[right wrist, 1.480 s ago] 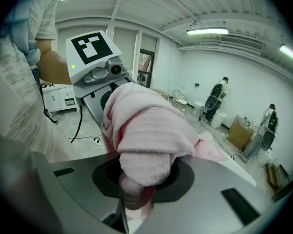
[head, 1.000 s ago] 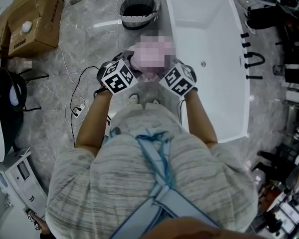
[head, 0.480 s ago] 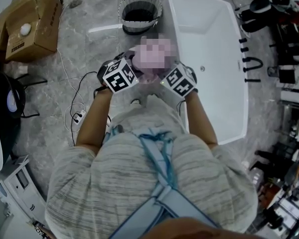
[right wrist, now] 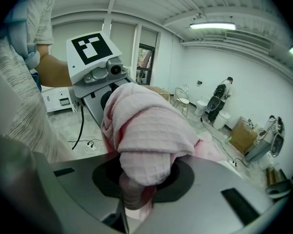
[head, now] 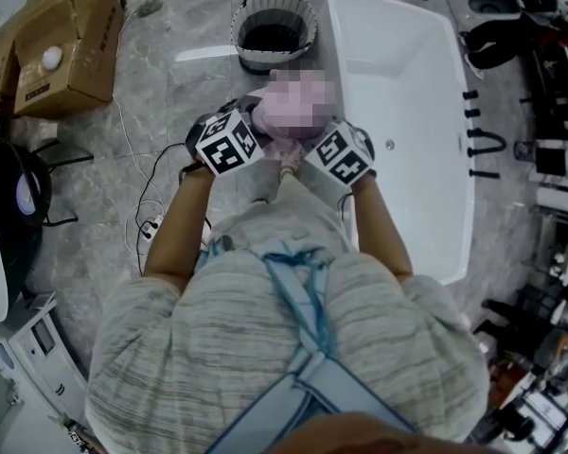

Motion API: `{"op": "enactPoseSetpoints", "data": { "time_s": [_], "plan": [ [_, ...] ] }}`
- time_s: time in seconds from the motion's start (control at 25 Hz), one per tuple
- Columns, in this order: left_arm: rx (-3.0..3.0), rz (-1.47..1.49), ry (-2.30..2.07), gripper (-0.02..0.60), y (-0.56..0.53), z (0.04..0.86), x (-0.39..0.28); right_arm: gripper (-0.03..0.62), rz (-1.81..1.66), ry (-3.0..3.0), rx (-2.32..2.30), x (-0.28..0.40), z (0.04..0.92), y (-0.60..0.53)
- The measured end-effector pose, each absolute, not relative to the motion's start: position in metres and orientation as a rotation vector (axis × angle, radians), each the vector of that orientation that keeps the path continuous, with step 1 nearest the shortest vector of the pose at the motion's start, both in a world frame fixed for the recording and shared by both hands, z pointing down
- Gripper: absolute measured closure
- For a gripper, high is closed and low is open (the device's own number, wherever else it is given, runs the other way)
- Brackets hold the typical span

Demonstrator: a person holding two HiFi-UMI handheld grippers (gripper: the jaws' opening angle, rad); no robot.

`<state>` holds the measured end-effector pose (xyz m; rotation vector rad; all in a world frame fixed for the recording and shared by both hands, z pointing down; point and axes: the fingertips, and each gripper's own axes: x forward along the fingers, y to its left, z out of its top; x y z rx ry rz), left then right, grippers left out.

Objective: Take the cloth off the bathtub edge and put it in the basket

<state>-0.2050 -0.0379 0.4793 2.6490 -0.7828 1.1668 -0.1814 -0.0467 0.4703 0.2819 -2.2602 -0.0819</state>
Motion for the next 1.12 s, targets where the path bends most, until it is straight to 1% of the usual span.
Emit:
{"op": "enactPoseSetpoints", "data": {
  "time_s": [0.56,1.12],
  "plan": [
    [2.613,1.216,-0.799,0.350,-0.184,0.471,-0.190,0.500,-0.075,-2.297,0.261,-0.167,0.462,-0.194],
    [2.624,1.251,-0.828,0.350,-0.291,0.458,-0.158,0.500,-0.100,-2.336,0.266,-0.134,0.450,-0.300]
  ]
}}
